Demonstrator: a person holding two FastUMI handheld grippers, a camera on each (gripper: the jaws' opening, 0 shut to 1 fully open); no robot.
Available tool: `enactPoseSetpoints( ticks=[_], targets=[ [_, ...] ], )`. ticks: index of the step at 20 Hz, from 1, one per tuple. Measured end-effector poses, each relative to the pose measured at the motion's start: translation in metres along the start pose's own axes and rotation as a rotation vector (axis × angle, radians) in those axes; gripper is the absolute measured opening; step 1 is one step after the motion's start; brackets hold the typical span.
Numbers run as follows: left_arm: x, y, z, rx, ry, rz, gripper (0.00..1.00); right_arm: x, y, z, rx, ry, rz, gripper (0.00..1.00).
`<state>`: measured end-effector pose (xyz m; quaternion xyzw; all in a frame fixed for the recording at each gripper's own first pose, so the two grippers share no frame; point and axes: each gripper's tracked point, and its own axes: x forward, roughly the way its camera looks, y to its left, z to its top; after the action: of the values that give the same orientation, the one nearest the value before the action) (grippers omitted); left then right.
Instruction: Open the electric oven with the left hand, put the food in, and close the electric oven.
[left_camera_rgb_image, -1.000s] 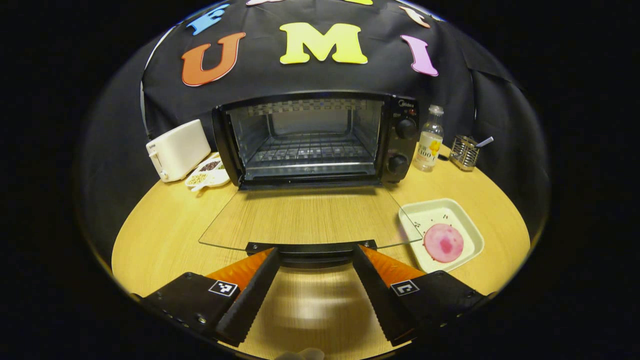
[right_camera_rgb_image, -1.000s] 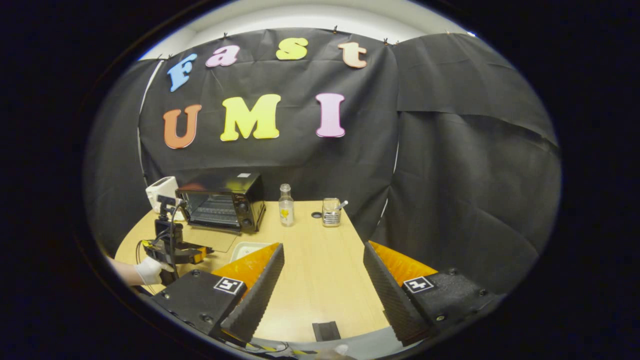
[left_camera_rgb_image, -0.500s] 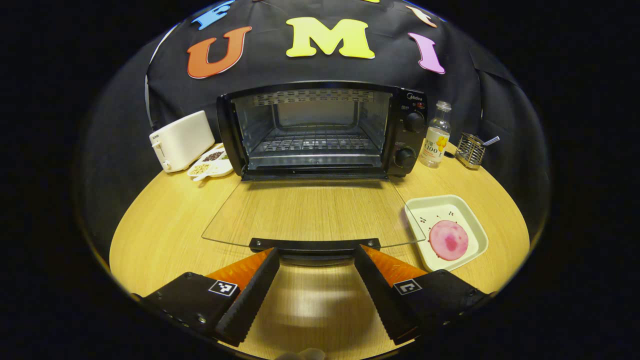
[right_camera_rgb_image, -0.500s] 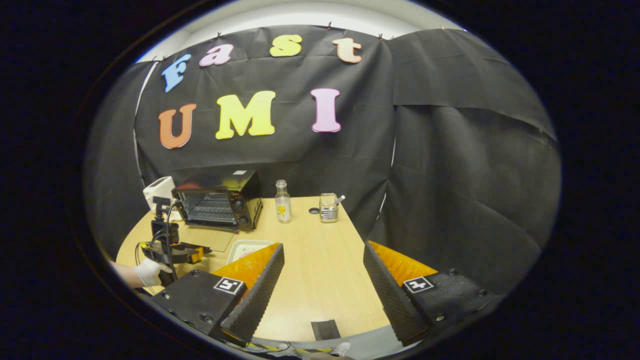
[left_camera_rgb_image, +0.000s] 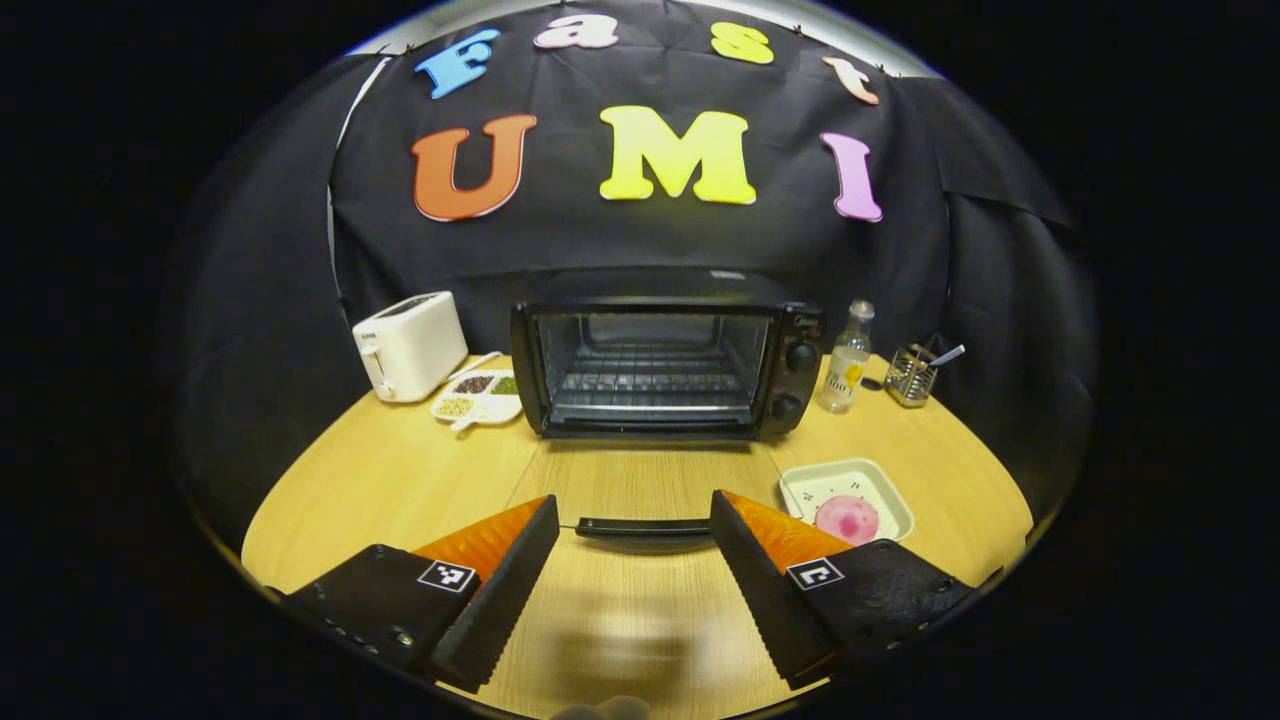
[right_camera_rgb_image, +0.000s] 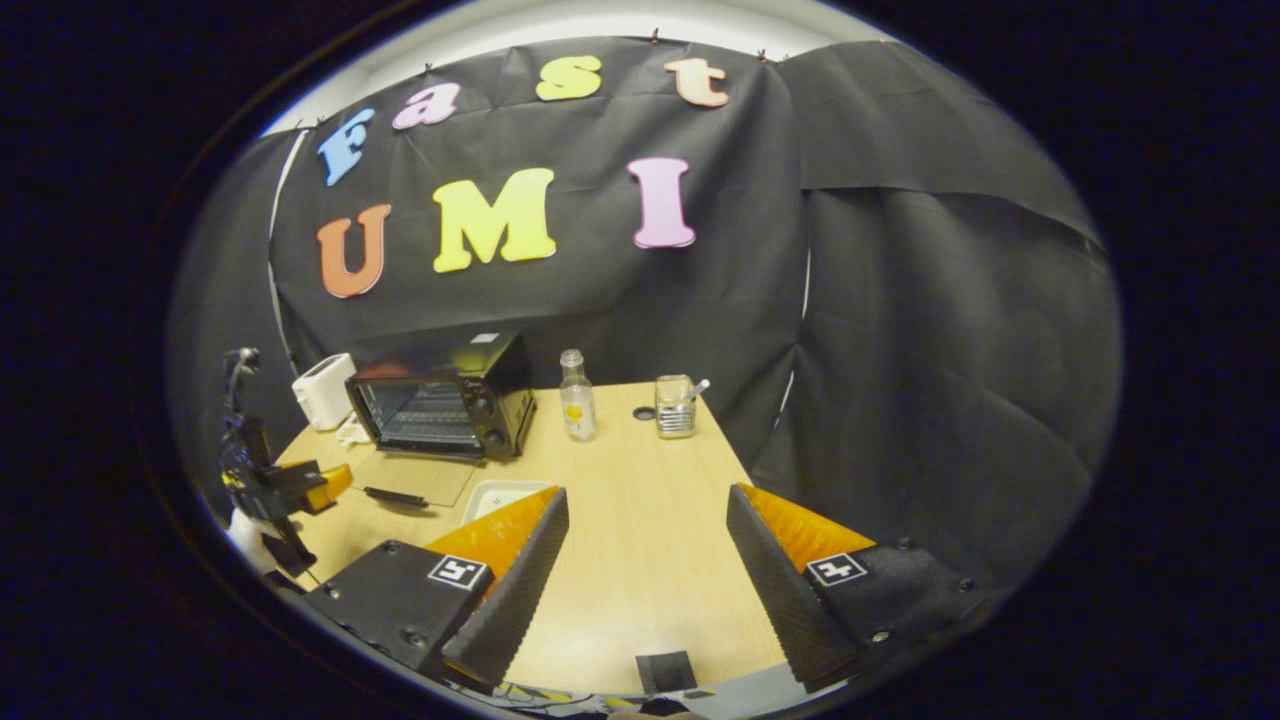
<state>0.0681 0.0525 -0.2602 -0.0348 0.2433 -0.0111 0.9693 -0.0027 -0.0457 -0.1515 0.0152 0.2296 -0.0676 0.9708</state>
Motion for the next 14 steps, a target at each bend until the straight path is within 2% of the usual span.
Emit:
enactPoseSetpoints(
  ticks=[1,2,5,10,12,13,14],
  targets=[
    [-0.013,0.003,0.013,0.006,-0.034,0.006,0.97,0.010,0.005,-0.002,-0.012,0.013,0.015,1.00],
    [-0.026,0.007,0.027,0.012,-0.066,0.015,0.97,0.021,0.010,-0.005,-0.022,0.025,0.033,0.96],
    [-0.065,0.015,0.062,0.004,-0.141,0.041,0.97,0.054,0.029,-0.018,-0.045,0.076,0.100,0.96],
    [-0.118,0.038,0.109,0.007,-0.213,0.139,0.96,0.120,0.063,-0.053,-0.033,0.213,0.208,0.99],
    [-0.138,0.044,0.118,0.003,-0.222,0.185,1.00,0.145,0.075,-0.071,-0.009,0.286,0.250,0.88],
    [-0.148,0.047,0.121,0.001,-0.223,0.207,0.96,0.156,0.082,-0.081,0.011,0.327,0.271,0.85],
    [-0.156,0.048,0.125,0.003,-0.226,0.227,1.00,0.168,0.089,-0.089,0.035,0.368,0.292,0.82]
  ],
)
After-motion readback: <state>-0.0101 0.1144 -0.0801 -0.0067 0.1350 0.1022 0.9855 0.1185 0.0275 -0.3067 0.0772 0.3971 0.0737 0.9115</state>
